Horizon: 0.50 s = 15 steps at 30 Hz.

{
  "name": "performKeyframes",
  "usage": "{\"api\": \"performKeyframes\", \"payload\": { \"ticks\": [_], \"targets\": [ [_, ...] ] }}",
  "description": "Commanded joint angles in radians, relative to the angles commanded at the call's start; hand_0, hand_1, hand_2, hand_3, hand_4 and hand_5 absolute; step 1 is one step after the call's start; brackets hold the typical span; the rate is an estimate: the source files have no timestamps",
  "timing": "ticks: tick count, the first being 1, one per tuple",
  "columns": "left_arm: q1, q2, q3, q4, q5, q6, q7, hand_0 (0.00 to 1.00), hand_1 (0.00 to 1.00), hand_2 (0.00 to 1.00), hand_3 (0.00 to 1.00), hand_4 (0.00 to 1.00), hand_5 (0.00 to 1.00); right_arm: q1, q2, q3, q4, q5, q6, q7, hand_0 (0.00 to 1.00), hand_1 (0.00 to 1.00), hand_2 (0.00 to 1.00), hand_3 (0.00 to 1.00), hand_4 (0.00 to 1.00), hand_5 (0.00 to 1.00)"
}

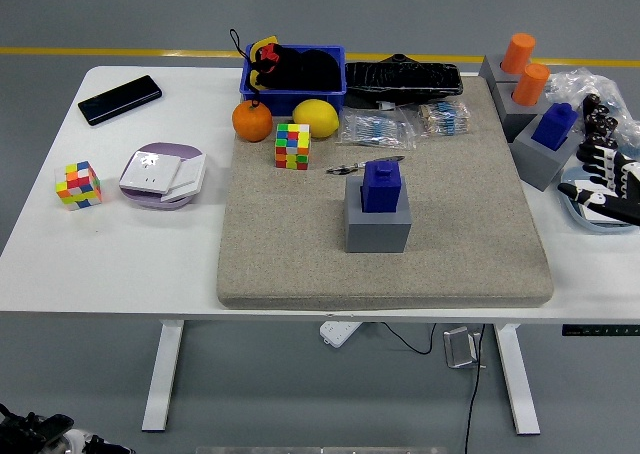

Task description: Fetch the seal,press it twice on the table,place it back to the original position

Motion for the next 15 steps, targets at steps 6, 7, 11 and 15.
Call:
{"api": "performKeyframes", "payload": {
  "ticks": [6, 7, 11, 15],
  "targets": [
    [0.002, -0.001, 0.015, -0.002, -0.015, 0.007, -0.003, 0.720, 0.691, 0.682, 0.750, 0.678, 0.267, -0.056, 0.045, 0.154, 0.018, -0.050, -0.010, -0.013, 0.921, 0.879, 0.847, 0.796, 0.998, 0.473],
    [0.001, -0.003, 0.018, -0.002, -0.018, 0.007, -0.004, 0.720, 0.691, 0.682, 0.750, 0.678, 0.267, -0.062, 0.051, 0.173, 0.023, -0.053, -0.011, -0.014, 0.921, 0.879, 0.847, 0.796, 0.998, 0.473],
    [-0.001, -0.004, 0.023, -0.002, -0.023, 0.006, -0.006, 0.720, 0.691, 0.682, 0.750, 0.678, 0.267, -0.077, 0.065, 0.233, 0.041, -0.062, -0.016, -0.017, 0.921, 0.879, 0.847, 0.796, 0.998, 0.473],
    [0.001, -0.004, 0.016, -0.002, -0.014, 0.006, -0.005, 0.720, 0.691, 0.681, 0.750, 0.678, 0.267, -0.086, 0.073, 0.269, 0.054, -0.066, -0.018, -0.023, 0.907, 0.869, 0.834, 0.789, 0.998, 0.423]
  ]
}}
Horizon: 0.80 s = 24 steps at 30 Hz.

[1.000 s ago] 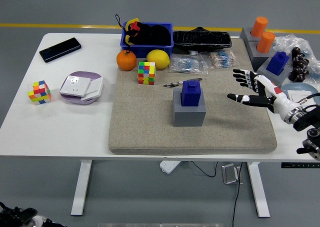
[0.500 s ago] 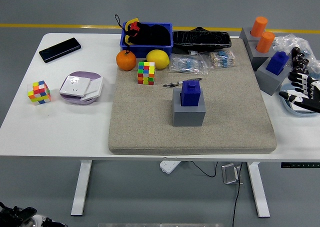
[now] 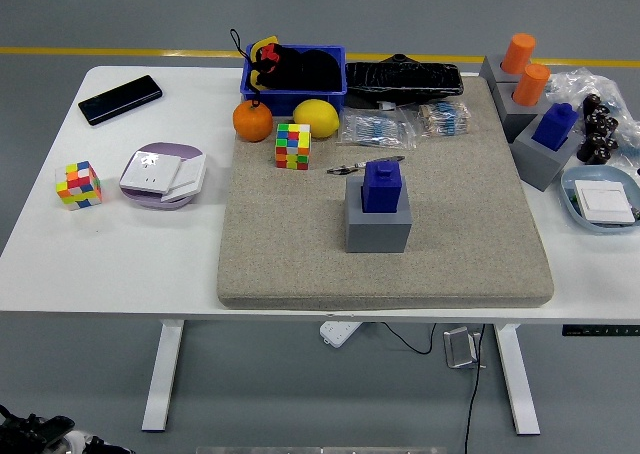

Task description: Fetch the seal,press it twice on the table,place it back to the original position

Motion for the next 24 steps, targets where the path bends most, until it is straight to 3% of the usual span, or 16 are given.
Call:
{"api": "performKeyframes", "payload": {
  "ticks": [24],
  "targets": [
    [0.000, 0.001, -0.017, -0.003, 0.037, 0.004, 0.005, 0.719, 0.691, 0.682, 0.749, 0.671, 0.269, -0.019, 0.022, 0.053, 0.037, -0.018, 0.003, -0.018, 0.881, 0.840, 0.796, 0.763, 0.998, 0.366]
  ]
}}
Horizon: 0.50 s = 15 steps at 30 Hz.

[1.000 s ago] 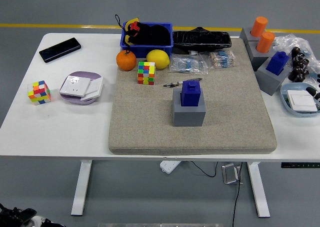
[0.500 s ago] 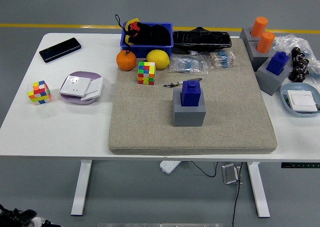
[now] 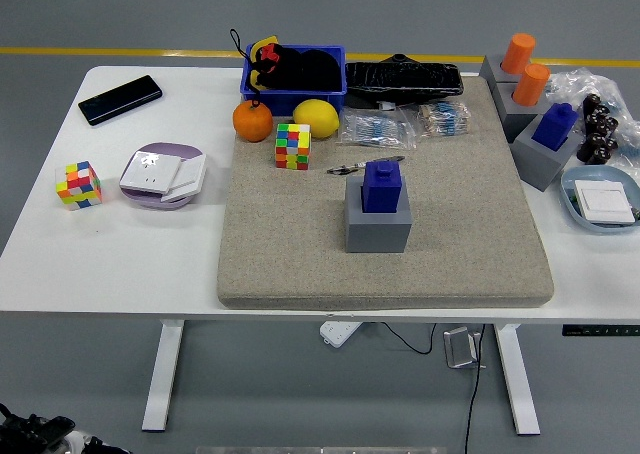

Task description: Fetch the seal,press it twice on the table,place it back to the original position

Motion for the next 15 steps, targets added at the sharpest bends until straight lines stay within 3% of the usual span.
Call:
{"api": "performKeyframes", "payload": {
  "ticks": [15],
  "targets": [
    [0.000, 0.004, 0.001, 0.000, 0.001, -0.001, -0.001, 0.719, 0.691, 0.680, 0.749, 0.667, 0.275, 0.001, 0.000, 0.008, 0.008, -0.016, 0.008, -0.011, 0.875, 0.820, 0.783, 0.756, 0.998, 0.341]
  ]
}}
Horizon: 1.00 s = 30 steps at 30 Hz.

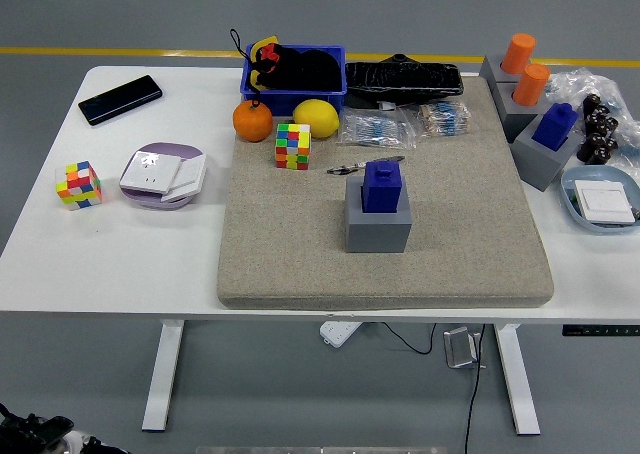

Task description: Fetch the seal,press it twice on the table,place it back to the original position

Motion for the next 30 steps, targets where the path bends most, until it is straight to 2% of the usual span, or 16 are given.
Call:
{"api": "performKeyframes", "payload": {
  "ticks": [11, 22, 30],
  "targets": [
    [0.001, 0.002, 0.011, 0.003, -0.019, 0.000, -0.006, 0.719, 0.691, 0.680, 0.749, 0.666, 0.275, -0.007, 0.001, 0.015, 0.009, -0.006, 0.002, -0.006, 0.870, 0.810, 0.779, 0.750, 0.998, 0.337],
    [-0.003, 0.016, 0.043, 0.005, -0.065, 0.004, -0.019, 0.716, 0.691, 0.680, 0.748, 0.665, 0.275, 0.000, 0.004, 0.010, -0.005, -0.011, 0.005, -0.010, 0.867, 0.806, 0.773, 0.744, 0.998, 0.326],
    [0.008, 0.018, 0.026, 0.007, -0.045, 0.006, -0.016, 0.716, 0.691, 0.679, 0.748, 0.664, 0.276, 0.002, -0.003, 0.007, 0.003, -0.013, 0.008, -0.015, 0.863, 0.805, 0.767, 0.740, 0.985, 0.322]
  ]
}}
